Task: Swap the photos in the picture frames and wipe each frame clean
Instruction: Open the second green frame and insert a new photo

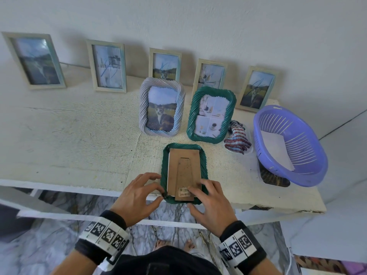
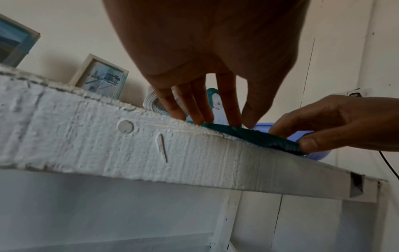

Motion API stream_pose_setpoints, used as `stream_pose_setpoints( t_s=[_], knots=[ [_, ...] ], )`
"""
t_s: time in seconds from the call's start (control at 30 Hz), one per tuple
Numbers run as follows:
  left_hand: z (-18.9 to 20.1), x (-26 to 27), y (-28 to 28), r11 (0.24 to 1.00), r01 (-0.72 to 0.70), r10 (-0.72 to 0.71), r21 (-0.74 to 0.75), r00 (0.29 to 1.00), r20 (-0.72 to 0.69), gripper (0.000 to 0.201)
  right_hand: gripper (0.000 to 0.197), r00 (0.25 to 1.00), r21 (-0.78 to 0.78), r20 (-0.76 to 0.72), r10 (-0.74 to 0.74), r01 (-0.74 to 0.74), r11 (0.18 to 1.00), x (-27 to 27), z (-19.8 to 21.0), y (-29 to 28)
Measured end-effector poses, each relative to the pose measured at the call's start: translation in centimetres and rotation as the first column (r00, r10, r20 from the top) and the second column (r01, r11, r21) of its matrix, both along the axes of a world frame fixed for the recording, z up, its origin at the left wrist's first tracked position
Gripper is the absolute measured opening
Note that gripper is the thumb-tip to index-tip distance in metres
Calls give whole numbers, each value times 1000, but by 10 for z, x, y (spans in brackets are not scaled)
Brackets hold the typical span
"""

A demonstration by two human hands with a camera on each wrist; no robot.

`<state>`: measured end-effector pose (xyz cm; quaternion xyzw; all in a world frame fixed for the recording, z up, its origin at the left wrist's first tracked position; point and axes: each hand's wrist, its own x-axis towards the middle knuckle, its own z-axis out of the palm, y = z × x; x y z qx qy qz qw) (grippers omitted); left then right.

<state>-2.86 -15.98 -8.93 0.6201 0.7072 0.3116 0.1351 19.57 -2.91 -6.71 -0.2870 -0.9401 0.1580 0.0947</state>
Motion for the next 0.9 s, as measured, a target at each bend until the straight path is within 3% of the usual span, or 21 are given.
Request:
stream_pose_setpoints(
  t_s=[0.23, 0.33, 0.7, 0.8, 0.9],
  knots=[
    [-1, -4, -3, 999, -16, 27, -44, 964, 266, 29, 40, 1000, 3, -2, -11, 11, 1000, -1, -2, 1],
    [-2, -4, -2, 996, 18, 10, -88, 954, 301, 33, 41, 1000, -5, 4, -16, 16, 1000, -1, -2, 1],
    [5, -7, 5, 994, 9, 15, -108, 974, 225, 30, 42, 999, -61, 45, 27, -25, 998, -4, 7, 7],
    [13, -11, 25, 996, -48, 55, -80, 995, 85, 35, 45, 1000, -186, -5, -18, 16, 982, -14, 21, 21],
    [27, -8, 52, 997, -29, 24, -78, 998, -63, 43, 44, 994, -177, -37, -104, 96, 979, -29, 28, 44]
  ],
)
